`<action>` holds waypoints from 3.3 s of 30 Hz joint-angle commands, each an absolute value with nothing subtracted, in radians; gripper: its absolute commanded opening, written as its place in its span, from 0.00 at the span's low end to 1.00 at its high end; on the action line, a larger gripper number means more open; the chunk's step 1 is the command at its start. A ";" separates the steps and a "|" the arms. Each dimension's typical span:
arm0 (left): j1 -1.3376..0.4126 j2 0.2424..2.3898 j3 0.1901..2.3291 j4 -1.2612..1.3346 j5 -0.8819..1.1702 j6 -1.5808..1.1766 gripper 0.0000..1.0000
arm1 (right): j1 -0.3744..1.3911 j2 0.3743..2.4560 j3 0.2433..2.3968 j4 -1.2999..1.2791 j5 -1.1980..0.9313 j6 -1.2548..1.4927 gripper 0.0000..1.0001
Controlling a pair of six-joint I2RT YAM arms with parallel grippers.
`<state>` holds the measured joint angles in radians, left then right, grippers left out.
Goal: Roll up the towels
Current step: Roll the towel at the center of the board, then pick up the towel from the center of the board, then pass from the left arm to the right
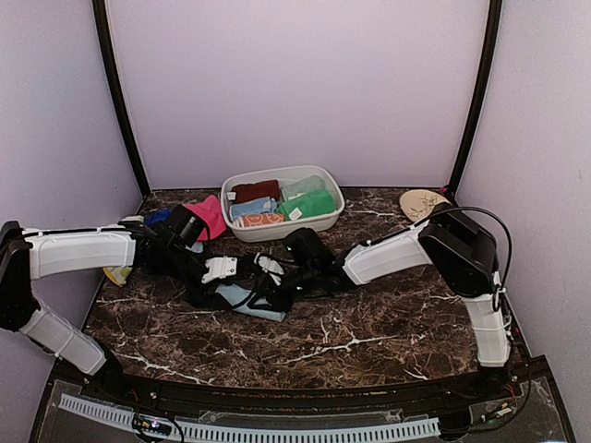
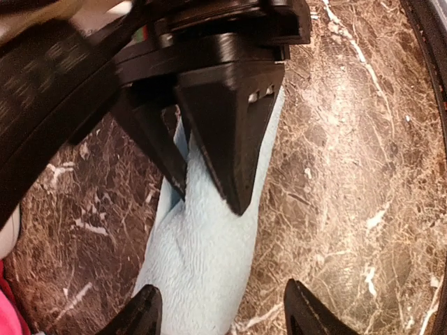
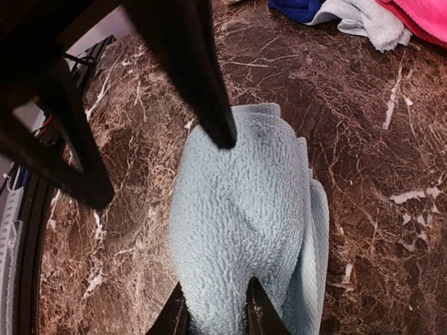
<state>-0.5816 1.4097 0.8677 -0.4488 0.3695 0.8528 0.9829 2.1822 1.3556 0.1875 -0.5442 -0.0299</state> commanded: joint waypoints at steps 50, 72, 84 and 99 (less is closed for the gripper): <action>-0.806 1.671 0.791 0.305 -0.170 0.971 0.00 | 0.821 2.227 1.267 0.968 -1.069 1.143 0.16; -0.636 1.504 1.282 -0.504 0.317 0.492 0.00 | 0.666 1.321 0.885 0.577 -0.160 0.103 1.00; -0.634 1.529 1.351 -0.581 0.381 0.477 0.00 | 0.828 1.498 1.112 0.257 -0.494 -0.001 1.00; -0.634 1.506 1.307 -0.577 0.369 0.534 0.00 | 0.858 1.774 1.433 0.003 -0.605 -0.083 0.97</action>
<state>-0.6369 1.5314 1.3212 -0.5716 0.3576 0.5034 0.8509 1.7275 1.3510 0.0734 -0.5385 -0.0528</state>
